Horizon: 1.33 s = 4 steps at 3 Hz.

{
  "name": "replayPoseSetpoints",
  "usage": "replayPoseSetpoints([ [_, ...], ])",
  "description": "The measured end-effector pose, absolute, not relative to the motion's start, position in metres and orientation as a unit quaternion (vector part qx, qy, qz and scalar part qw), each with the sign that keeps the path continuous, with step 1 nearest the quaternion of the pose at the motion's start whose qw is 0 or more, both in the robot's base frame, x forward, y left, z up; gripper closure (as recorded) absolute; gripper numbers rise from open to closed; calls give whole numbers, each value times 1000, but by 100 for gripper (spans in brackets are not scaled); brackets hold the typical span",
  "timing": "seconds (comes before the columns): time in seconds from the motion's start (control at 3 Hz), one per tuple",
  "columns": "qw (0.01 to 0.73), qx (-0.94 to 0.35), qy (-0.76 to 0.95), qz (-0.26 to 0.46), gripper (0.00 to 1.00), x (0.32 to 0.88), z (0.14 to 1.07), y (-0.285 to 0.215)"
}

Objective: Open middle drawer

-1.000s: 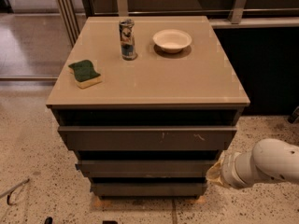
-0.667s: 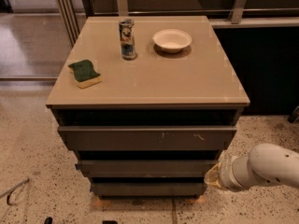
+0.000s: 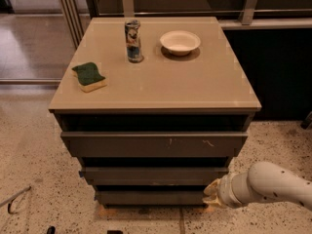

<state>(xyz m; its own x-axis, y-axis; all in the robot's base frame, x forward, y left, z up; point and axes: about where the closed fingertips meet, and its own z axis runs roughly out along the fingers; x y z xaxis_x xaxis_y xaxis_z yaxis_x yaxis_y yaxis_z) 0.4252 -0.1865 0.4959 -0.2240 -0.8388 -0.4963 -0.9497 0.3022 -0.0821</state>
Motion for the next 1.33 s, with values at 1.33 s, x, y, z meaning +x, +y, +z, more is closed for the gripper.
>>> replayPoseSetpoints([
  [1.33,241,-614,734,161,0,496,426,-147],
])
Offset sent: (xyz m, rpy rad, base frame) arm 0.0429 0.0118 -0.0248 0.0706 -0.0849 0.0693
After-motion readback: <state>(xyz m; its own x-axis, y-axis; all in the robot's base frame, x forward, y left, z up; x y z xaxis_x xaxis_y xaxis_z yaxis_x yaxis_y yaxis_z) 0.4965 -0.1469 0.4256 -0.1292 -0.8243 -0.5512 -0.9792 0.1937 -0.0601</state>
